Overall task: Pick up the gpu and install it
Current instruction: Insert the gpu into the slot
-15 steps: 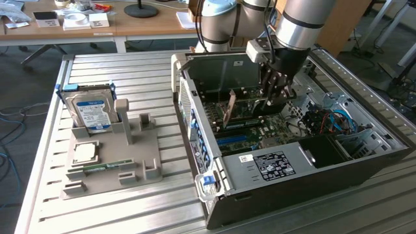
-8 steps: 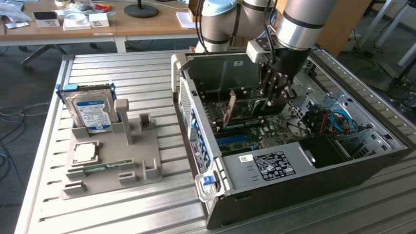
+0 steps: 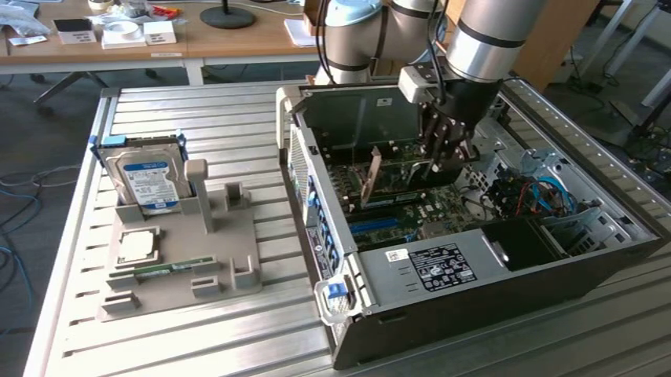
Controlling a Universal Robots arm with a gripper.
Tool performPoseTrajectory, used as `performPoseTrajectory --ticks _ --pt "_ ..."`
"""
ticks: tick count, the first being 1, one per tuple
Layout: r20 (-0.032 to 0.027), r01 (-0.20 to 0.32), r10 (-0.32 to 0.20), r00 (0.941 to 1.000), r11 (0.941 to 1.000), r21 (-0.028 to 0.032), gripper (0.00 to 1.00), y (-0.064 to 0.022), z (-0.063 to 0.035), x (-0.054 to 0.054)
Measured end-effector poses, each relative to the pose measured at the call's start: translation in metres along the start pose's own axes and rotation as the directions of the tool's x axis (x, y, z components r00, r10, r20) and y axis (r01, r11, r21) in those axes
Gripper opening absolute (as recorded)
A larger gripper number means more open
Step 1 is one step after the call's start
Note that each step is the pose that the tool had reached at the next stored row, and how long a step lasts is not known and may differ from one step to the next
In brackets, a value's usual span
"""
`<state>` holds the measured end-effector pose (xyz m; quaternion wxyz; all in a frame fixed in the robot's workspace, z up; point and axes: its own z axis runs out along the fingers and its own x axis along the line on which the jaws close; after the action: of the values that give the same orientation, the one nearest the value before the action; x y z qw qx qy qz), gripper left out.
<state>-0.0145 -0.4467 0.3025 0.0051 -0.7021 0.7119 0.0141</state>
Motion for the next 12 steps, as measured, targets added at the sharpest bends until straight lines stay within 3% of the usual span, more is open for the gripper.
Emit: performPoseTrajectory --ticks 12 --pt "0.0 0.0 0.0 1.0 1.0 0.0001 0.27 -0.0001 -0.0001 0.0024"
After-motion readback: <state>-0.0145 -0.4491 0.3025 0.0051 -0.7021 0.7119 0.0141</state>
